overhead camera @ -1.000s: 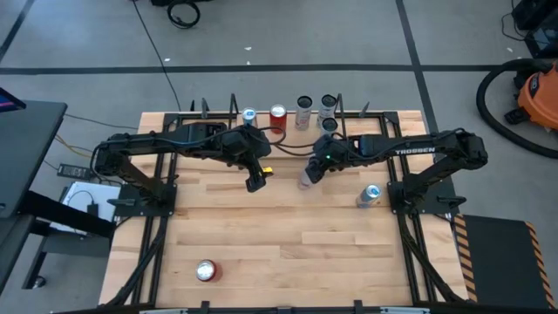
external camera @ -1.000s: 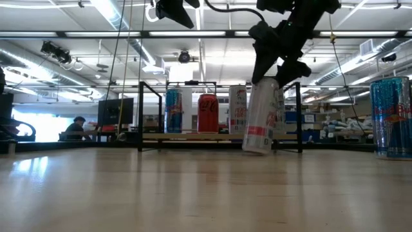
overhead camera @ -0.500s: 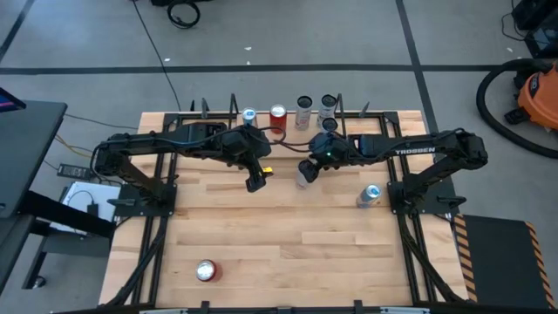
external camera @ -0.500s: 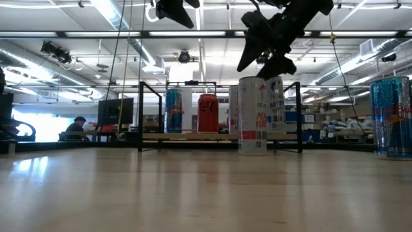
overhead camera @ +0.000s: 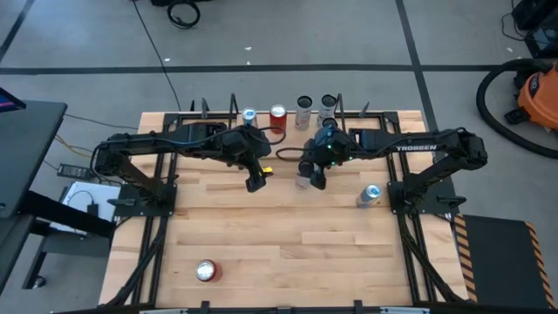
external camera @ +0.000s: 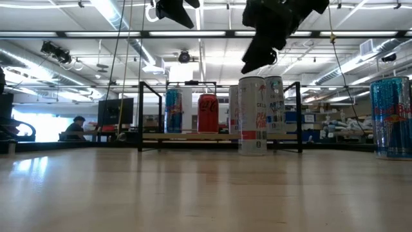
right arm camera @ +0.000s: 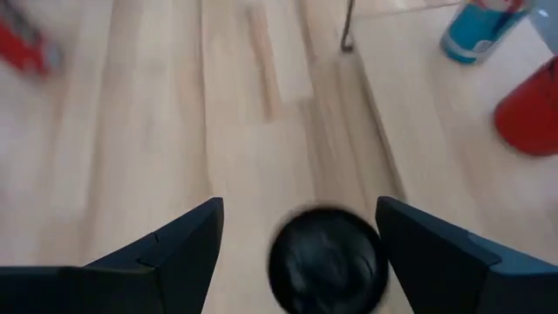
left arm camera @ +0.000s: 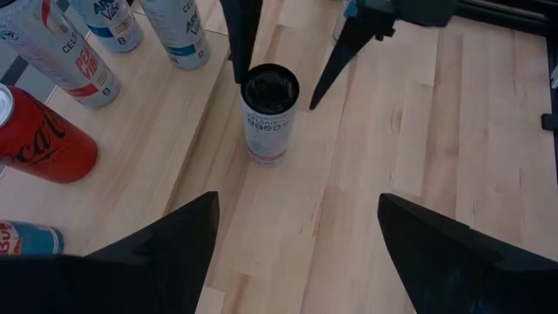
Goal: Place canned beverage on shelf
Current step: Put the white-pink soda can on the shelf aligned with the other white-pink soda can
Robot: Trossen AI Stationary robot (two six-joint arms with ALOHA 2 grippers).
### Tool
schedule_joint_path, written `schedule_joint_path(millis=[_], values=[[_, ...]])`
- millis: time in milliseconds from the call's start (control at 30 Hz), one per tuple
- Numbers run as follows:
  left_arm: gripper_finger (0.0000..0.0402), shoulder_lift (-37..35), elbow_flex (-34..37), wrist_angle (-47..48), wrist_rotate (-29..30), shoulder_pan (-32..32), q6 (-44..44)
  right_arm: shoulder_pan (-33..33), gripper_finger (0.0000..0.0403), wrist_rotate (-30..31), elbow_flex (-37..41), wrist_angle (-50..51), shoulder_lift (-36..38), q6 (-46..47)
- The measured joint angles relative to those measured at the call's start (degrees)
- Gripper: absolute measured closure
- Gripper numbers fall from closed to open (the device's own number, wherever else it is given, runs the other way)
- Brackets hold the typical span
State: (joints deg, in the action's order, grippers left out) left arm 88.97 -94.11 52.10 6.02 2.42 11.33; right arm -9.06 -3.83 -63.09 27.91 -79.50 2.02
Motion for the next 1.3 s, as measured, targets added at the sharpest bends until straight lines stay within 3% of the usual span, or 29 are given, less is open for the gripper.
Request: schedule_joint_path(millis=[200, 367, 733, 967, 1300], values=[[0.0086, 0.00, 0.00, 0.02, 0.00, 0.00, 0.00, -1.93, 0.0093, -4.86, -0.22, 8.05, -0.02, -14.27], [0.0086, 0.00, 0.00, 0.02, 0.00, -0.02, -0.02, -3.82, 0.0093, -5.23, -0.22, 7.62, -0.02, -18.74], [0.0086, 0.00, 0.00, 0.00, 0.00, 0.00, -0.09, -6.84, 0.0093, -14.08, -0.22, 6.41, -0.02, -21.22], [0.0086, 0.00, 0.00, 0.02, 0.00, -0.02, -0.09, -5.91, 0.0079, -10.59, -0.22, 2.61, 0.01, -20.26], [0.0086, 0.00, 0.00, 0.00, 0.00, 0.00, -0.13, -5.94, 0.0026, -14.48, -0.02, 3.65, 0.00, -23.11]])
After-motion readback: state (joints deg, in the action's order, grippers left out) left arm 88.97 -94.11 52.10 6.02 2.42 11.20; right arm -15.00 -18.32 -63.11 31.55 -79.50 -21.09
